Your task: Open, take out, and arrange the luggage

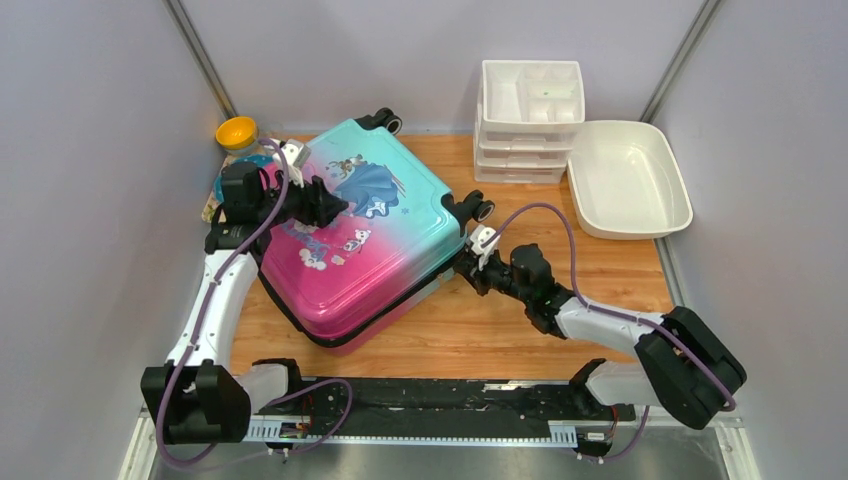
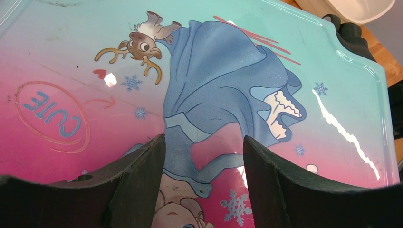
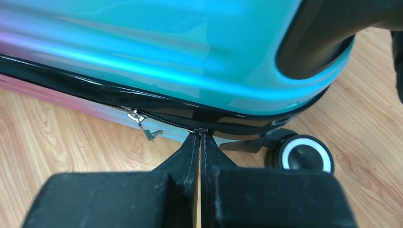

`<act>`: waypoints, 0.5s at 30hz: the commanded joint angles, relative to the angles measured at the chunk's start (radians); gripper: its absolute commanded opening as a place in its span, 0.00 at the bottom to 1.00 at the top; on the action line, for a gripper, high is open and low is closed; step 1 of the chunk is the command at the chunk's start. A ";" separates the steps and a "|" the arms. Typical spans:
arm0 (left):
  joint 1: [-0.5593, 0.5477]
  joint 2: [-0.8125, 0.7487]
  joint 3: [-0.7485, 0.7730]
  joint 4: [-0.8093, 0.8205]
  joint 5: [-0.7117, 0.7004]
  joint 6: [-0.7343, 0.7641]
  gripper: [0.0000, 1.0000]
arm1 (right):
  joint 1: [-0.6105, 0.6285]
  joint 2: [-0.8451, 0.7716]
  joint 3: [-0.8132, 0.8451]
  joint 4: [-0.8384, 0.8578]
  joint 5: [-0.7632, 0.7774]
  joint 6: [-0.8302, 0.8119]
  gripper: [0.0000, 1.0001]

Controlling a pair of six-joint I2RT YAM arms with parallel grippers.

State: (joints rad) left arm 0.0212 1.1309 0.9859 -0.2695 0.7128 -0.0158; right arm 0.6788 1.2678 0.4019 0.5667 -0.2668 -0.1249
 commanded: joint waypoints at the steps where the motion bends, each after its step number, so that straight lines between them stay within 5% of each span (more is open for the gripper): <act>1: -0.004 0.029 -0.038 -0.148 -0.070 0.019 0.68 | -0.077 0.008 0.074 -0.076 0.120 -0.099 0.00; 15: -0.003 0.133 -0.021 -0.189 -0.136 0.094 0.61 | -0.330 0.056 0.172 -0.091 -0.136 -0.212 0.00</act>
State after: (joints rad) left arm 0.0181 1.1954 1.0115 -0.2504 0.6460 0.0593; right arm 0.4629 1.2846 0.5026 0.4290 -0.4145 -0.2420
